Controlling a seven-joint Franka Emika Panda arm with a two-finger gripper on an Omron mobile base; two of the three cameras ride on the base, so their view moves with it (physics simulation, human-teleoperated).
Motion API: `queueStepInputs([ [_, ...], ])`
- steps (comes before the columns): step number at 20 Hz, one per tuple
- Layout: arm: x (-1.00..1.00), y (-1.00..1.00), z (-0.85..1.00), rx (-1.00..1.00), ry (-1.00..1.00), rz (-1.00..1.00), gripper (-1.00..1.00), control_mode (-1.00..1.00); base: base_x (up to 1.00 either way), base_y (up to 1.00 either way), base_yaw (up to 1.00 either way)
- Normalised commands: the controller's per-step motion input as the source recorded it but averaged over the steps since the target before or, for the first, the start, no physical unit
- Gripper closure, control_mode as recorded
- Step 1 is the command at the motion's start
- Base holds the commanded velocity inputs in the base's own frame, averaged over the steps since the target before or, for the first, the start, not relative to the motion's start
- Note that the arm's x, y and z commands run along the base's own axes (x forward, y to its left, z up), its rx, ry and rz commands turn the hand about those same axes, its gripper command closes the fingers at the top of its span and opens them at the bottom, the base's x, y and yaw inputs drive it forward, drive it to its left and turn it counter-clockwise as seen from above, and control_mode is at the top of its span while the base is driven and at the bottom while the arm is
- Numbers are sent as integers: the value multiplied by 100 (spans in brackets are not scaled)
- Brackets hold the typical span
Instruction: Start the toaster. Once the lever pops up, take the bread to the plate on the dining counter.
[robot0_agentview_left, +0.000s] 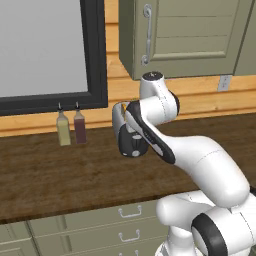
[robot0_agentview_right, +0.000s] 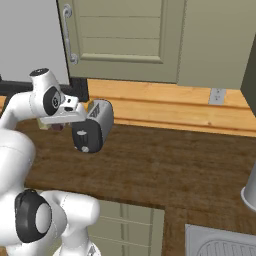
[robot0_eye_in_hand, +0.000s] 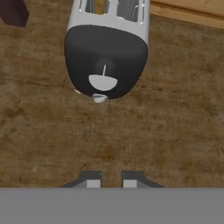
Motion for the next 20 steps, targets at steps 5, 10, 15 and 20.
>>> queueStepInputs([
  [5,28,2,-34,-1,0,0,100,-100,0,0,0],
  [10,33,0,-27,0,0,0,100,-100,0,0,0],
  [15,33,0,-23,0,0,0,100,-100,0,0,0],
  [20,33,0,-20,0,0,0,100,-100,0,0,0],
])
